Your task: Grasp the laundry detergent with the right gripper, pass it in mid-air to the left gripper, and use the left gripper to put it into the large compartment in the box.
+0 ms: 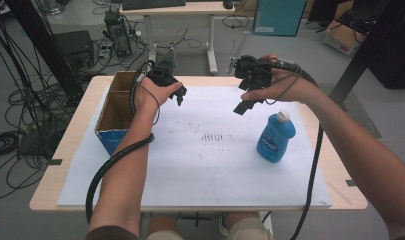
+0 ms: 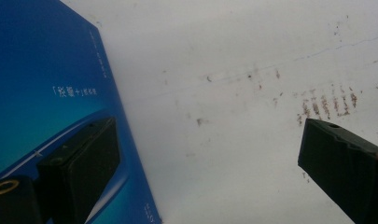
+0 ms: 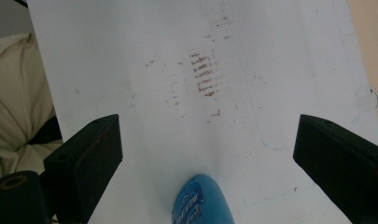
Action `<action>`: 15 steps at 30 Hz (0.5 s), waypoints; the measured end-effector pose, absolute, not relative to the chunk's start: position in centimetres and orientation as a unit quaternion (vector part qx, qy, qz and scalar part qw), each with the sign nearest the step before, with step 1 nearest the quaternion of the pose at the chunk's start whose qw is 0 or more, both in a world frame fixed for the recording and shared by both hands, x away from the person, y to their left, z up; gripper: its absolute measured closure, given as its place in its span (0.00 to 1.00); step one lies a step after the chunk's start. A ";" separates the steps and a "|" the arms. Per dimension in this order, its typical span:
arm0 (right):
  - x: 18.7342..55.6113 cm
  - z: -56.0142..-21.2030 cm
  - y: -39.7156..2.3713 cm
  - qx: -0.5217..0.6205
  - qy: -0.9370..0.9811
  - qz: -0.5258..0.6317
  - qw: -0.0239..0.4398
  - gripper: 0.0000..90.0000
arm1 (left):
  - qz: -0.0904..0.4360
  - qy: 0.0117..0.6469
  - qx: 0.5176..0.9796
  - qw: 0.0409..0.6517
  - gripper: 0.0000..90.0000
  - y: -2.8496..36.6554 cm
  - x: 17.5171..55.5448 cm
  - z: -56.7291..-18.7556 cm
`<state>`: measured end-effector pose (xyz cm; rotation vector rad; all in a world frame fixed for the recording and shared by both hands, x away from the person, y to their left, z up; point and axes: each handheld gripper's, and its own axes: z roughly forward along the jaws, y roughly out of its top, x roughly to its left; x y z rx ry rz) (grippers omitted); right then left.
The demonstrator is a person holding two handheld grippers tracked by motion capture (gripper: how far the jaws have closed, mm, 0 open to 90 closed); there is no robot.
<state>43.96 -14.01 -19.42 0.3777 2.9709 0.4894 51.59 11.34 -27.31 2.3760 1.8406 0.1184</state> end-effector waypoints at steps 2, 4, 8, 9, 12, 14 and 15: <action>43.9 -19.4 -14.4 0.123 0.977 0.163 0.056 0.09 | 0.038 0.612 0.787 0.067 0.07 11.4 51.6 -27.4; 43.8 -19.4 -14.6 0.130 0.976 0.163 0.058 0.09 | 0.038 0.614 0.785 0.067 0.07 11.6 51.5 -27.4; 43.5 -19.2 -15.1 0.131 0.976 0.161 0.060 0.09 | 0.040 0.615 0.785 0.068 0.07 11.7 51.4 -27.2; 43.5 -19.2 -15.3 0.133 0.976 0.161 0.061 0.09 | 0.041 0.616 0.784 0.068 0.07 11.7 51.3 -27.1; 43.2 -19.0 -15.9 0.135 0.976 0.160 0.064 0.09 | 0.043 0.615 0.784 0.070 0.07 11.7 51.2 -26.8; 42.7 -18.9 -16.6 0.146 0.973 0.163 0.069 0.09 | 0.044 0.615 0.784 0.072 0.07 11.7 51.0 -26.6; 42.7 -18.9 -16.6 0.146 0.973 0.163 0.069 0.09 | 0.044 0.615 0.784 0.072 0.07 11.7 51.0 -26.6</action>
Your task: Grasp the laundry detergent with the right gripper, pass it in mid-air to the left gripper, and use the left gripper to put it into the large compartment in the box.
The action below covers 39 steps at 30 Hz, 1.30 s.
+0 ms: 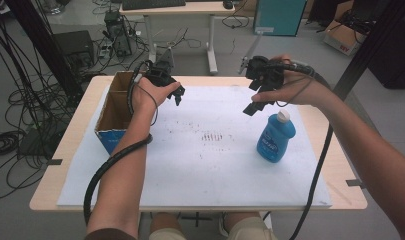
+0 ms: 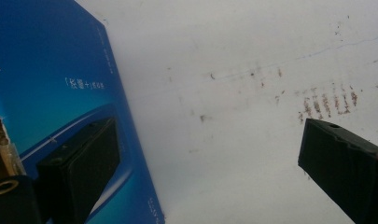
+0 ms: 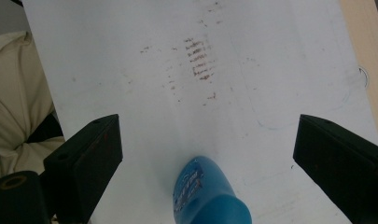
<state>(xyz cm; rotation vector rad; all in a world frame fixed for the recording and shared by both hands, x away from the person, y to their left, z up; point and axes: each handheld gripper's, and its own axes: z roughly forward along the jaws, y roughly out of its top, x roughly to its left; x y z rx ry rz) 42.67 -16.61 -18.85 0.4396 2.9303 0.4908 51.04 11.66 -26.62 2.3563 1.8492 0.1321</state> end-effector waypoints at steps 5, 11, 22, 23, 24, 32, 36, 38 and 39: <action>41.8 -18.3 -18.3 0.142 0.974 0.161 0.077 0.09 | 0.046 0.613 0.785 0.072 0.07 11.4 50.8 -26.5; 40.7 -17.9 -20.7 0.156 0.969 0.168 0.088 0.08 | 0.047 0.606 0.791 0.071 0.07 10.9 50.6 -26.4; 39.2 -18.4 -25.0 0.205 0.957 0.180 0.097 0.08 | 0.053 0.600 0.795 0.071 0.07 11.0 50.9 -26.5; 38.9 -18.5 -25.6 0.210 0.955 0.183 0.098 0.08 | 0.052 0.600 0.795 0.071 0.07 11.1 50.9 -26.5; 38.7 -18.5 -26.0 0.213 0.954 0.186 0.100 0.08 | 0.053 0.600 0.795 0.071 0.07 11.1 50.9 -26.5; 37.0 -19.4 -29.1 0.254 0.938 0.210 0.107 0.08 | 0.050 0.596 0.799 0.067 0.07 11.4 50.8 -27.0; 36.2 -20.1 -30.6 0.266 0.932 0.219 0.111 0.07 | 0.050 0.596 0.799 0.066 0.07 11.6 50.7 -27.2; 35.7 -20.5 -31.3 0.270 0.930 0.223 0.114 0.07 | 0.051 0.596 0.798 0.067 0.07 11.6 50.7 -27.2; 35.5 -20.9 -31.9 0.262 0.930 0.229 0.122 0.07 | 0.051 0.596 0.798 0.067 0.07 11.6 50.7 -27.2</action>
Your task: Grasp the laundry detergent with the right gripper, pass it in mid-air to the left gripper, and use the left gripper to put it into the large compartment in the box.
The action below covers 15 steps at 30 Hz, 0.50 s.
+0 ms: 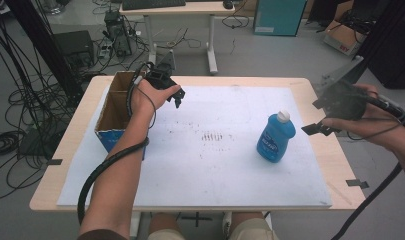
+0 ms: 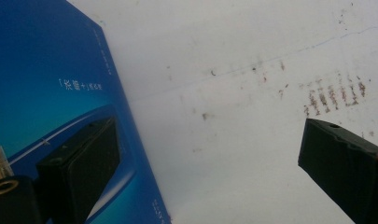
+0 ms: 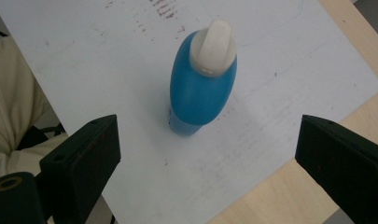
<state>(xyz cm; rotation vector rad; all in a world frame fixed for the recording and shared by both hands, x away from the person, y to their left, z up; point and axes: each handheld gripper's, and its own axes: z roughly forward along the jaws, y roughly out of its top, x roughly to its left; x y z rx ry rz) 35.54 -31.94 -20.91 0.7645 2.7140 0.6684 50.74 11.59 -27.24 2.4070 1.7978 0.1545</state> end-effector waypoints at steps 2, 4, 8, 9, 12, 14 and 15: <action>35.0 -21.5 -32.6 0.273 0.922 0.241 0.132 0.07 | 0.053 0.594 0.800 0.067 0.07 11.5 50.8 -27.1; 34.5 -22.1 -33.2 0.287 0.915 0.252 0.133 0.07 | 0.054 0.594 0.800 0.066 0.07 11.3 50.8 -27.2; 33.9 -23.7 -33.9 0.313 0.899 0.274 0.137 0.06 | 0.054 0.589 0.804 0.061 0.07 10.8 50.9 -27.3; 33.7 -24.2 -34.0 0.318 0.896 0.277 0.139 0.06 | 0.054 0.589 0.804 0.061 0.07 10.8 50.9 -27.3; 33.2 -25.4 -34.1 0.332 0.886 0.287 0.147 0.06 | 0.056 0.588 0.805 0.062 0.07 10.6 50.9 -27.5; 33.0 -26.1 -34.2 0.337 0.882 0.292 0.150 0.06 | 0.056 0.585 0.807 0.060 0.07 10.5 51.0 -27.5; 33.0 -26.1 -34.2 0.337 0.882 0.292 0.150 0.06 | 0.056 0.585 0.807 0.060 0.07 10.5 51.0 -27.5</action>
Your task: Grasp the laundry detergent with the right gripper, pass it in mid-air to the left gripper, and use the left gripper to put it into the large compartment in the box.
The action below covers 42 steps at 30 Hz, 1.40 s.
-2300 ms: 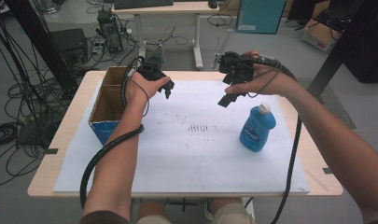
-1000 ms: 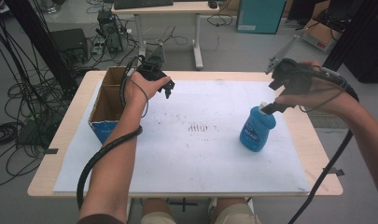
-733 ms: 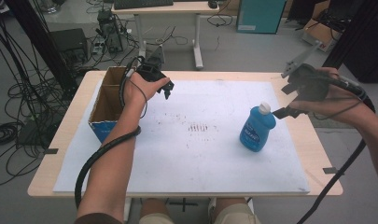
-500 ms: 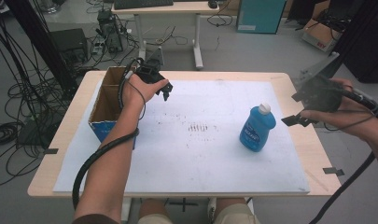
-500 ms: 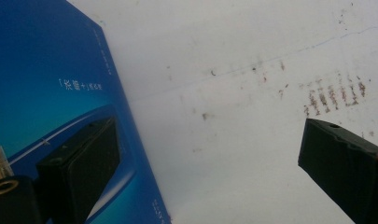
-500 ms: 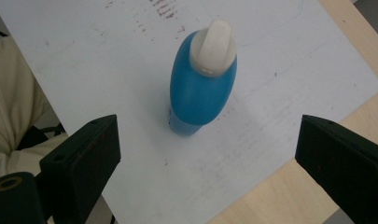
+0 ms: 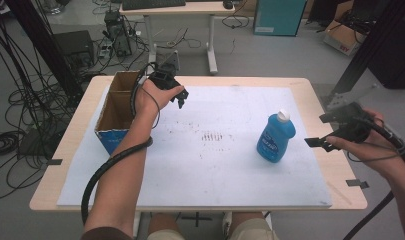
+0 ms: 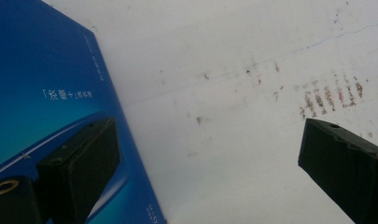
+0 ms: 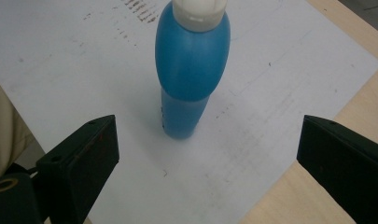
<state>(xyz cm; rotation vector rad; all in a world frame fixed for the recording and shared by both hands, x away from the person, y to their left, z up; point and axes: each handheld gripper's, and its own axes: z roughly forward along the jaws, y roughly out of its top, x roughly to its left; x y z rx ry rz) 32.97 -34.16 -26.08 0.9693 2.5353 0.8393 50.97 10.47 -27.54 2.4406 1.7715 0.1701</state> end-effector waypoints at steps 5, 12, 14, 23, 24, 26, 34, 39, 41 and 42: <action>32.2 -28.7 -34.3 0.375 0.859 0.316 0.149 0.05 | 0.057 0.585 0.807 0.059 0.07 10.5 51.2 -27.6; 32.1 -31.5 -34.4 0.390 0.844 0.335 0.153 0.04 | 0.056 0.588 0.805 0.058 0.07 10.5 51.4 -28.0; 32.0 -31.8 -34.3 0.393 0.842 0.337 0.152 0.04 | 0.055 0.585 0.807 0.055 0.07 10.5 51.5 -28.1; 32.2 -34.8 -33.4 0.399 0.822 0.371 0.169 0.04 | 0.055 0.584 0.808 0.055 0.07 10.3 51.7 -28.4; 32.2 -34.8 -33.4 0.399 0.822 0.371 0.169 0.04 | 0.055 0.584 0.808 0.055 0.07 10.3 51.7 -28.4; 32.4 -35.8 -33.0 0.403 0.818 0.376 0.166 0.04 | 0.056 0.586 0.806 0.058 0.07 10.4 51.7 -28.3; 32.9 -37.5 -32.3 0.416 0.804 0.388 0.173 0.03 | 0.055 0.586 0.807 0.054 0.07 10.8 51.7 -28.3; 33.3 -38.4 -31.6 0.423 0.798 0.391 0.180 0.03 | 0.054 0.585 0.808 0.054 0.07 10.9 51.8 -28.5; 33.4 -38.6 -31.3 0.423 0.796 0.392 0.183 0.03 | 0.053 0.585 0.808 0.054 0.07 10.9 51.8 -28.5; 33.5 -38.7 -31.2 0.421 0.795 0.395 0.186 0.03 | 0.053 0.585 0.808 0.054 0.07 10.9 51.8 -28.6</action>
